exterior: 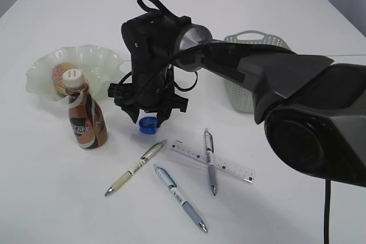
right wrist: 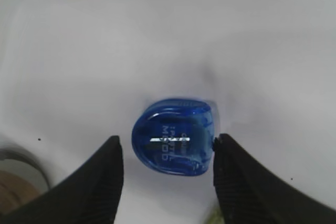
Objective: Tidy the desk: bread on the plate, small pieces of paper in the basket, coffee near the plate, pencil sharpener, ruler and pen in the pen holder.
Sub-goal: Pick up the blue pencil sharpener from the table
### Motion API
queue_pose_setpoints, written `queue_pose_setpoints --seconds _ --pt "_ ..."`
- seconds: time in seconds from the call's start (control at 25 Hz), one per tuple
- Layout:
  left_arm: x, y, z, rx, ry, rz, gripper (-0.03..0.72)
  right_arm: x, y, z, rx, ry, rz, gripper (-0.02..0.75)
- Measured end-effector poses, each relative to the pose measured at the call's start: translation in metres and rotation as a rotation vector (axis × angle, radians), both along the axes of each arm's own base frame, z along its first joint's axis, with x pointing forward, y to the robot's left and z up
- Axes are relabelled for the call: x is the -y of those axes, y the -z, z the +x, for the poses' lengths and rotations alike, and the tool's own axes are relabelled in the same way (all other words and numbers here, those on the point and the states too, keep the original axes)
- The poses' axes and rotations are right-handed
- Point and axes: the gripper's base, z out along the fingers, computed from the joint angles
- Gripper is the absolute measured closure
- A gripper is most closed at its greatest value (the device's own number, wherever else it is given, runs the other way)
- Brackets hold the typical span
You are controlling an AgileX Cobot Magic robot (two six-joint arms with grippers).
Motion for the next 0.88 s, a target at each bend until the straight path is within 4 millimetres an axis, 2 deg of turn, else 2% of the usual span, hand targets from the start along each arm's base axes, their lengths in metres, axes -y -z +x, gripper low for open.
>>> queue_pose_setpoints --seconds 0.88 --pt "0.0002 -0.0006 0.0013 0.016 0.001 -0.002 0.337 0.0007 0.0031 0.0047 0.044 0.010 -0.012 0.331"
